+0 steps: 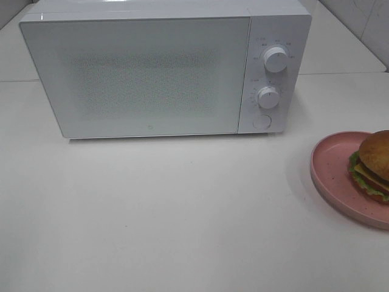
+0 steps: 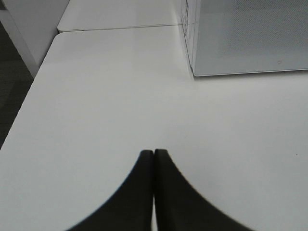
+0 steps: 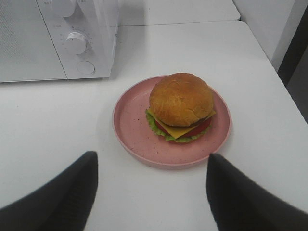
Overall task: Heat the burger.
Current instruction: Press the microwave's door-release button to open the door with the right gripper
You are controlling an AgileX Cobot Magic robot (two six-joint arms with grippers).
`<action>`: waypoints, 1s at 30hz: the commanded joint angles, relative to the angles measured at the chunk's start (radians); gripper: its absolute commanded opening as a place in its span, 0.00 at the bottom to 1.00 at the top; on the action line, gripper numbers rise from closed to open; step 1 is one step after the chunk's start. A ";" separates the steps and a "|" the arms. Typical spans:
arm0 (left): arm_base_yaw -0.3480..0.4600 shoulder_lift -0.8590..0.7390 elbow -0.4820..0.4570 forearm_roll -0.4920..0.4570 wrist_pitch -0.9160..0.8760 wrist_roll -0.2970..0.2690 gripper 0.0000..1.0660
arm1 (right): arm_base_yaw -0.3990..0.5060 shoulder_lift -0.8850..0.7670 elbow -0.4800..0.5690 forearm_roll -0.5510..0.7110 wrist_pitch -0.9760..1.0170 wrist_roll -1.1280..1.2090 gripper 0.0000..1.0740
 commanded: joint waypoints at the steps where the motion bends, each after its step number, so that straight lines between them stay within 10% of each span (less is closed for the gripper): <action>1: 0.003 -0.022 0.001 -0.004 -0.003 -0.001 0.00 | -0.004 -0.016 0.003 0.005 -0.002 0.004 0.57; 30: 0.003 -0.022 0.001 -0.004 -0.003 -0.001 0.00 | -0.004 -0.016 0.003 0.005 -0.002 0.004 0.57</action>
